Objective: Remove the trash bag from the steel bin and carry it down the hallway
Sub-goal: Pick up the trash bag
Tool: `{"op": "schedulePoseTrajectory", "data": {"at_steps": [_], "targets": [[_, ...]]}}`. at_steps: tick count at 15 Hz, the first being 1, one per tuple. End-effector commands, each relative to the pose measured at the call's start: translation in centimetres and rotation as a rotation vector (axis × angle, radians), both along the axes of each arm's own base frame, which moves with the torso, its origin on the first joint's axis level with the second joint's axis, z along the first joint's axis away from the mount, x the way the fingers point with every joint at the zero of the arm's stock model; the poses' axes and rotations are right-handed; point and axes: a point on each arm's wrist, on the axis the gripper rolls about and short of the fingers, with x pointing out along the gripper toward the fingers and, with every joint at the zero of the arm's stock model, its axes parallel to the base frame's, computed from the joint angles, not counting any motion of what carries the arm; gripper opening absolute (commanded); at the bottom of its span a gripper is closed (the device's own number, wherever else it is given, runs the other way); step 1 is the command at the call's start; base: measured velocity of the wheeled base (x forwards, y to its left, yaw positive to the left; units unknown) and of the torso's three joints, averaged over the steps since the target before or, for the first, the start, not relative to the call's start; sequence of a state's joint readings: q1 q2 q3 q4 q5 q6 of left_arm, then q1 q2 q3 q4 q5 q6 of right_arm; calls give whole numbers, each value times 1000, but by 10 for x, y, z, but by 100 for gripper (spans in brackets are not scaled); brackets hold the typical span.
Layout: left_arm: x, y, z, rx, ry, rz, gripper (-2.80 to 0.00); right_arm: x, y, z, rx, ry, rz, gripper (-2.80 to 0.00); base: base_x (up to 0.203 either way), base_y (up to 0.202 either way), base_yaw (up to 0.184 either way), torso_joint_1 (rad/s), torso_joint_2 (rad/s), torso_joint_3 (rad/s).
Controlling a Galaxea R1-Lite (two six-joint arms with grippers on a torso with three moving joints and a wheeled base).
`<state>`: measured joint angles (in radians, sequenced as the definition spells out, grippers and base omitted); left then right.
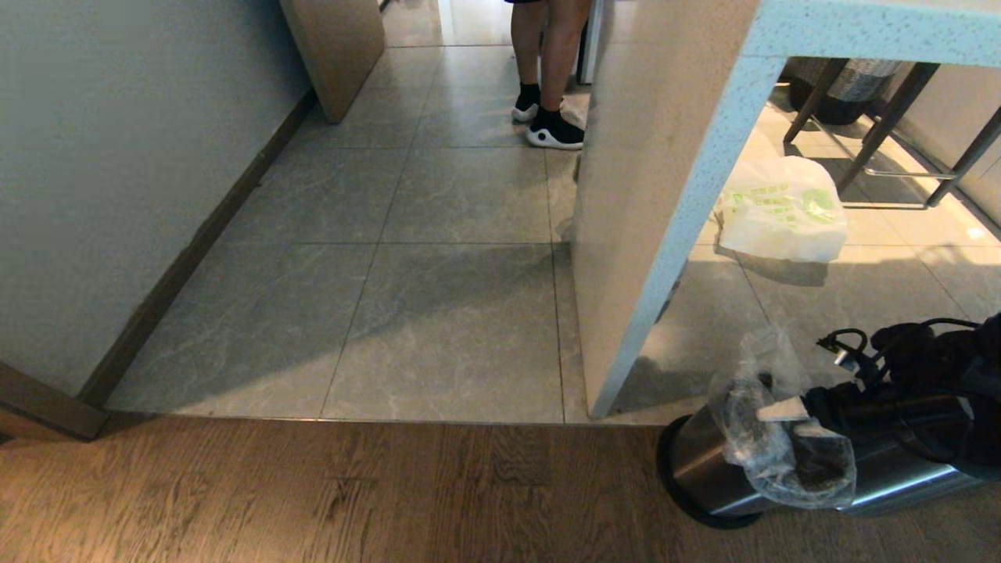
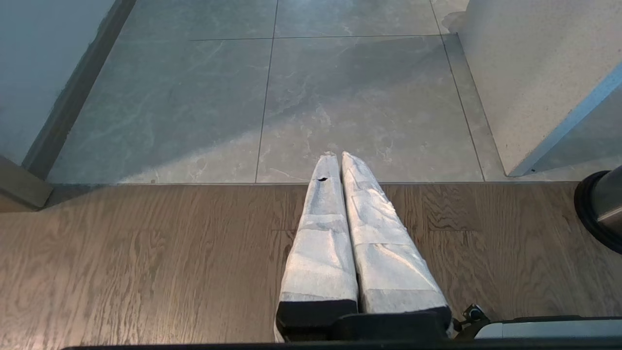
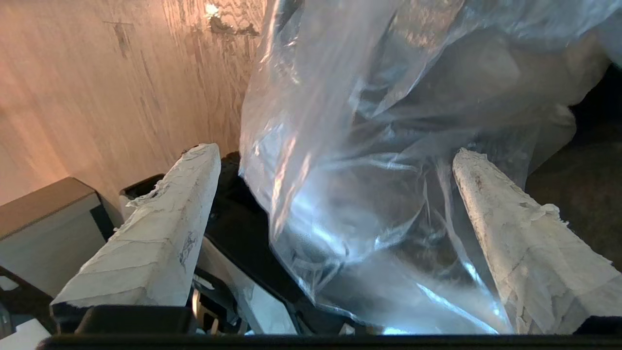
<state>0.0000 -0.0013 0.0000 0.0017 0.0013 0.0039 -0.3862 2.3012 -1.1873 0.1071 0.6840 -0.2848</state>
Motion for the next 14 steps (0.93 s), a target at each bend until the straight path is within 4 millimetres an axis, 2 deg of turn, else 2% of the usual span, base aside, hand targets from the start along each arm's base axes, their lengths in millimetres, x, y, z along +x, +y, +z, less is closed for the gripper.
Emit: {"op": "schedulePoseTrajectory", "data": {"at_steps": [1,4,14], "targets": [[0,0,0,1,2,0,-280,3,2,-6,7,10,9,0,0,0,0,0,0,0],[0,0,0,1,1,0,-280,6,7,-15,14,29,25,0,0,0,0,0,0,0],[0,0,0,1,1,0,-280,17,2,-26,-53,-7,15,0,0,0,0,0,0,0]]}}
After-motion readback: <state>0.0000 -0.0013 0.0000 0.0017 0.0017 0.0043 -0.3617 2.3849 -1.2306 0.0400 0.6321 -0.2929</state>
